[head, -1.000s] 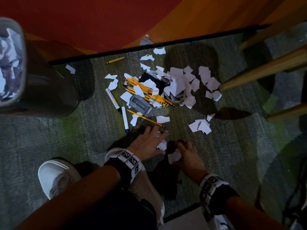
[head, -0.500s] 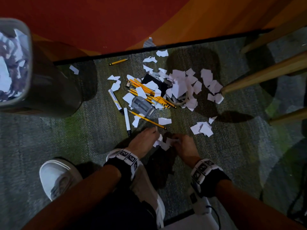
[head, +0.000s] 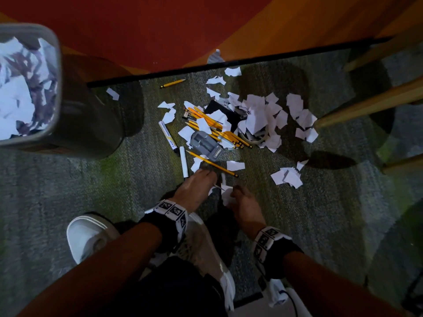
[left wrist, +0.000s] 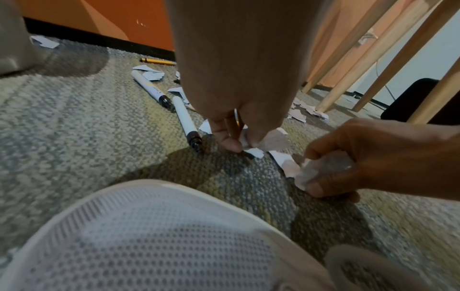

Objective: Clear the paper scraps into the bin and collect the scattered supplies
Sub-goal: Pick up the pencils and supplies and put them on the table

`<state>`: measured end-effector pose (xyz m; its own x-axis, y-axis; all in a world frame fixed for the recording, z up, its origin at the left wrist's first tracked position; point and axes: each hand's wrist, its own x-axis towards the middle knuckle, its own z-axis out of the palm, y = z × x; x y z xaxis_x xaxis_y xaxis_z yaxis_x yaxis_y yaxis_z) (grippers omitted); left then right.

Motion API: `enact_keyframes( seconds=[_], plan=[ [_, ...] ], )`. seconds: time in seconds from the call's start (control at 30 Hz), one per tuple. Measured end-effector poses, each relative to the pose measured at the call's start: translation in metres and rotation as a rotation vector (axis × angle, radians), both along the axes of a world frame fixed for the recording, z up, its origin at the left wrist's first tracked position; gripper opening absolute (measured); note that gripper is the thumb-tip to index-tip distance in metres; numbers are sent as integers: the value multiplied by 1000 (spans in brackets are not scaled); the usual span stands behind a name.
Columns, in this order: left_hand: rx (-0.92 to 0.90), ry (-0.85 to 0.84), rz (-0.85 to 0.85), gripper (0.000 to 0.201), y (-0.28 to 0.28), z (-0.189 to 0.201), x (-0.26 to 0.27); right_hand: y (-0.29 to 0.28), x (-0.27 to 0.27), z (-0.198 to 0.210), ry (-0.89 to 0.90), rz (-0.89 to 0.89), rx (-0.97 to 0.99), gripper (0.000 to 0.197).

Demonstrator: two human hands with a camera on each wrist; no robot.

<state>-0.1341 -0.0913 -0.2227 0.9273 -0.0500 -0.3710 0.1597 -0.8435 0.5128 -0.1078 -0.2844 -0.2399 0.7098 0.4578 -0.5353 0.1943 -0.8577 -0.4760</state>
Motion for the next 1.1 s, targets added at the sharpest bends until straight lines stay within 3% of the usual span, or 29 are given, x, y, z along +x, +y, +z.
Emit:
enact_keyframes(
  seconds=[0.1,0.2,0.3,0.37,0.43,0.67,0.9,1.0,1.1],
  plan=[
    [0,20,31,16,5,6,0,-4,-2,-11,-27,-39,70,13],
    [-45,-30,94,15,15,15,-1,-3,8,5,36,-166,152,12],
    [-77,-63,155,8,23,25,-1,1,17,17,44,-182,209,28],
    [-81,-71,166,8,27,29,-2,8,20,21,70,-113,196,47],
    [-82,-94,155,8,31,32,-2,15,22,21,71,-45,147,53],
    [-201,-126,270,10,44,46,1,19,25,14,114,-12,102,26],
    [-237,-166,323,19,69,74,-3,35,49,48,109,-127,288,31],
    [-246,-196,342,20,84,101,-8,49,68,82,47,-124,348,28],
    [-233,-200,350,19,97,138,-8,63,90,109,-20,-91,404,38]
  ],
)
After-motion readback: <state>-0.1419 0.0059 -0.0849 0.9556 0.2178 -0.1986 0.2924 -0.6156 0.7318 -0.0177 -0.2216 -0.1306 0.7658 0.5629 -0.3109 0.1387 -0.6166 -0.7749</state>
